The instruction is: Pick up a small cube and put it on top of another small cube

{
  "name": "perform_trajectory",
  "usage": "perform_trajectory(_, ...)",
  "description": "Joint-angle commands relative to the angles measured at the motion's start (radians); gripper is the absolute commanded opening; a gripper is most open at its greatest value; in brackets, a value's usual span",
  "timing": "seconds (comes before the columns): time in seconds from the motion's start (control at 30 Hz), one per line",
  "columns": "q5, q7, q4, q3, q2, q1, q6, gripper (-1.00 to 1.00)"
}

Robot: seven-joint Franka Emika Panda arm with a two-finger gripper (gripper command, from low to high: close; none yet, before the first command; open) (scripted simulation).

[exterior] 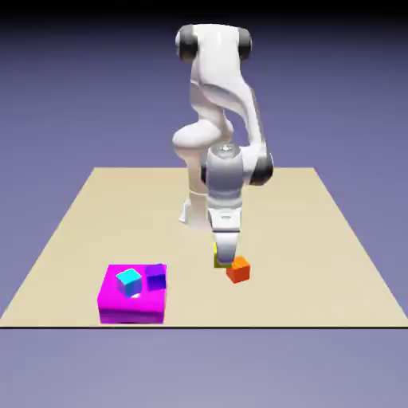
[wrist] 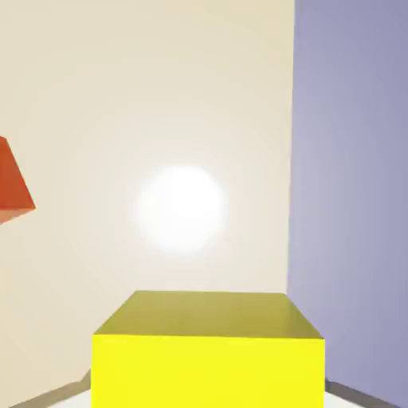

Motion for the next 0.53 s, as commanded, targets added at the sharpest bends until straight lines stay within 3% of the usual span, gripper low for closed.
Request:
perform_trajectory(0.0, -0.005, -0.025, 0.012, -0.036, -0.008, 0.004, -0.019, -1.0)
perform_trajectory(0.17, -0.027, -0.122, 0.059, -0.18, -0.039, -0.041, -0.099, -1.0)
perform_trajectory(0.4, 0.252, -0.321, 0.027, -0.025, 0.175, -0.178, 0.049, -1.0)
perform_trajectory(0.43, 0.252, -0.321, 0.027, -0.025, 0.175, -0.178, 0.049, 1.0)
perform_trajectory(0.5, 0.209, -0.29, 0.032, -0.049, 0.142, -0.156, 0.026, 1.0)
